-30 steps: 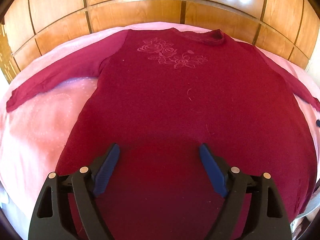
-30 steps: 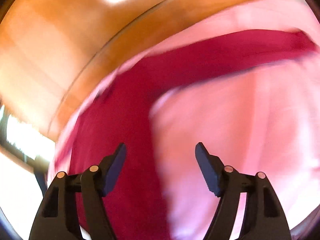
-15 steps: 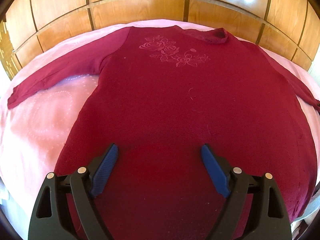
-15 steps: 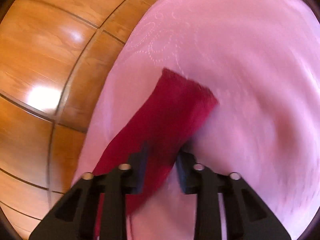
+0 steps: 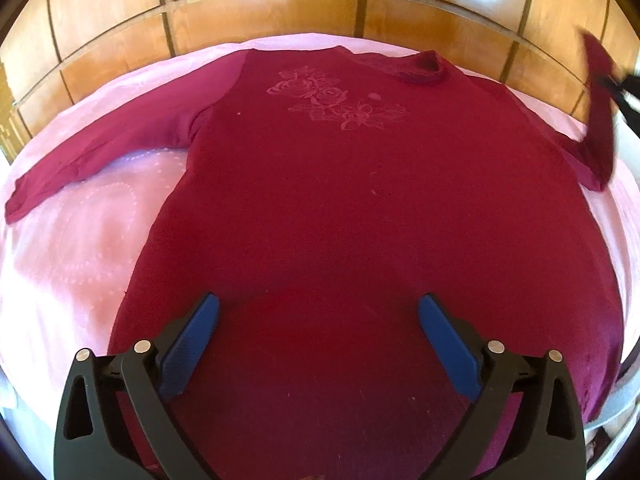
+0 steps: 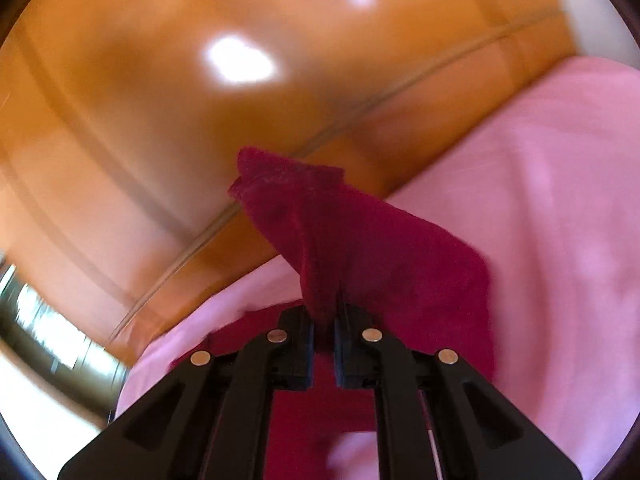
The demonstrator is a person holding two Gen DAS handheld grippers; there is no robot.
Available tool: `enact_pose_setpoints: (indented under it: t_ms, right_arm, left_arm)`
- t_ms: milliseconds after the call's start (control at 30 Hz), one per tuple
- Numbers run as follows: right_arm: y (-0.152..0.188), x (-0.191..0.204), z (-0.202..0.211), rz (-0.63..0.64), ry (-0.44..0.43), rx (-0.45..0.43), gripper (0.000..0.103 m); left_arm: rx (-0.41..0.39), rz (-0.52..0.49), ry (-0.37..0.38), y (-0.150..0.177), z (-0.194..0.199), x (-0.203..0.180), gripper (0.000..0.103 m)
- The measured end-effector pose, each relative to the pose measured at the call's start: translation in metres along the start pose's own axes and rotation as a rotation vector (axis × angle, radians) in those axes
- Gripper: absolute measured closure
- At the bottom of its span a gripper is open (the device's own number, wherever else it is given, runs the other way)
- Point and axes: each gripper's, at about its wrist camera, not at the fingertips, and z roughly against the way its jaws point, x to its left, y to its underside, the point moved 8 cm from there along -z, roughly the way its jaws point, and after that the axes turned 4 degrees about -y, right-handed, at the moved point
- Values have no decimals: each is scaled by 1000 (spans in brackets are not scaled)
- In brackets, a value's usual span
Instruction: Fold small clothes
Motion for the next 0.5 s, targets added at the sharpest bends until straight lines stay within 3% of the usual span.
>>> enact_pose_setpoints:
  t_ms: [167, 333, 367, 400, 433, 467, 500]
  right_arm:
    - [69, 95, -93, 120, -100, 200, 97]
    - [128, 142, -162, 226, -111, 343, 91]
    - [133, 147, -172, 241, -111, 355, 81]
    - [139, 151, -174, 251, -111, 360, 57]
    - [139, 156, -172, 262, -108, 354, 45]
    - [138, 156, -167, 277, -111, 343, 38]
    - [138, 159, -160, 290, -123, 334, 38]
  left_arm:
    - [-14, 36, 97, -10, 12, 3, 4]
    - [-40, 146, 206, -31, 21, 20, 4]
    - [-53, 155, 204, -38, 23, 24, 4]
    - [-64, 160, 194, -44, 23, 28, 4]
    - [-72, 162, 185, -51, 24, 31, 4]
    - [-76, 164, 194, -56, 23, 32, 4]
    - [-78, 172, 205, -64, 22, 33, 4]
